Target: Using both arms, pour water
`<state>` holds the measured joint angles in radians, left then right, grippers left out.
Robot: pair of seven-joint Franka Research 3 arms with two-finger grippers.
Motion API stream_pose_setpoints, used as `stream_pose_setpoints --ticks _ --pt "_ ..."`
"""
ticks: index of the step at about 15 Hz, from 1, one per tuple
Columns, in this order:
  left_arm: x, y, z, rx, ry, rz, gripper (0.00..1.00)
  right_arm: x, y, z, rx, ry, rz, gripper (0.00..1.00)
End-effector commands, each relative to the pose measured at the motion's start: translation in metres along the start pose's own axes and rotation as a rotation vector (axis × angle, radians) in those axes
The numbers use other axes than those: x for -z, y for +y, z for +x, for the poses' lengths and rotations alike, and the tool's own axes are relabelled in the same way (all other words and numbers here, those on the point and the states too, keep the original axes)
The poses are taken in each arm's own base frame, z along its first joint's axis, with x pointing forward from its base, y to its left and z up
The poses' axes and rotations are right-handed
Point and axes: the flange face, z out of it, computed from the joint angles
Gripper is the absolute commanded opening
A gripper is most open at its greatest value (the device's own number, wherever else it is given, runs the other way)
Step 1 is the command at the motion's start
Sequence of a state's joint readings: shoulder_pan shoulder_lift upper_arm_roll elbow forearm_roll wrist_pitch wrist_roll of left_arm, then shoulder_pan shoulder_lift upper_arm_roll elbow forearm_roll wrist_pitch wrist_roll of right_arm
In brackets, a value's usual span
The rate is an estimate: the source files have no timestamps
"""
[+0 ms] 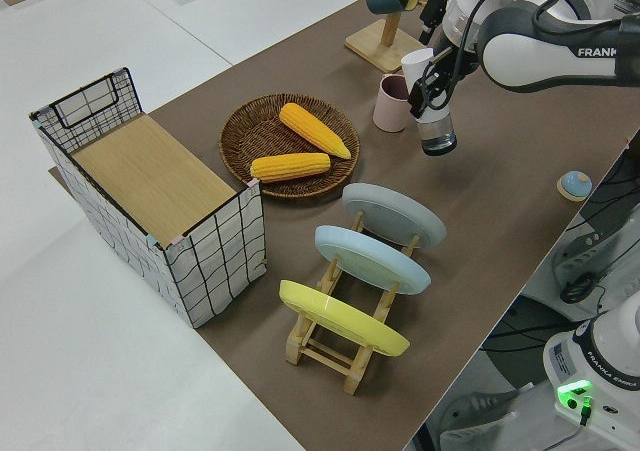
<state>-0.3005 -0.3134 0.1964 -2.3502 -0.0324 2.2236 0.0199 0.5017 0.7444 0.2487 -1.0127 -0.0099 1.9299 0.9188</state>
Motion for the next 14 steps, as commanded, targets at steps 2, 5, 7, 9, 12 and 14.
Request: stream_pose_setpoints --ticks 2,5,7,9,12,14 --pt "0.005 0.026 -0.003 -0.031 0.016 -0.011 0.00 0.048 0.041 0.024 0.258 0.031 -0.107 0.983" --pt "-0.001 0.038 -0.002 -0.044 0.010 -0.020 0.00 0.070 0.081 0.034 0.349 -0.024 -0.175 0.983" --pt "-0.005 0.046 -0.001 -0.043 0.007 -0.038 0.00 0.081 0.112 0.040 0.397 -0.049 -0.197 0.983" --pt "-0.015 0.058 -0.001 -0.062 -0.004 -0.034 0.00 0.098 0.152 0.054 0.430 -0.072 -0.222 0.983" --pt "-0.024 0.066 0.003 -0.063 0.000 -0.043 0.00 0.122 0.204 0.065 0.479 -0.100 -0.244 0.983" --pt "-0.033 0.072 0.005 -0.053 -0.001 -0.044 0.00 0.142 0.239 0.074 0.473 -0.105 -0.253 0.983"
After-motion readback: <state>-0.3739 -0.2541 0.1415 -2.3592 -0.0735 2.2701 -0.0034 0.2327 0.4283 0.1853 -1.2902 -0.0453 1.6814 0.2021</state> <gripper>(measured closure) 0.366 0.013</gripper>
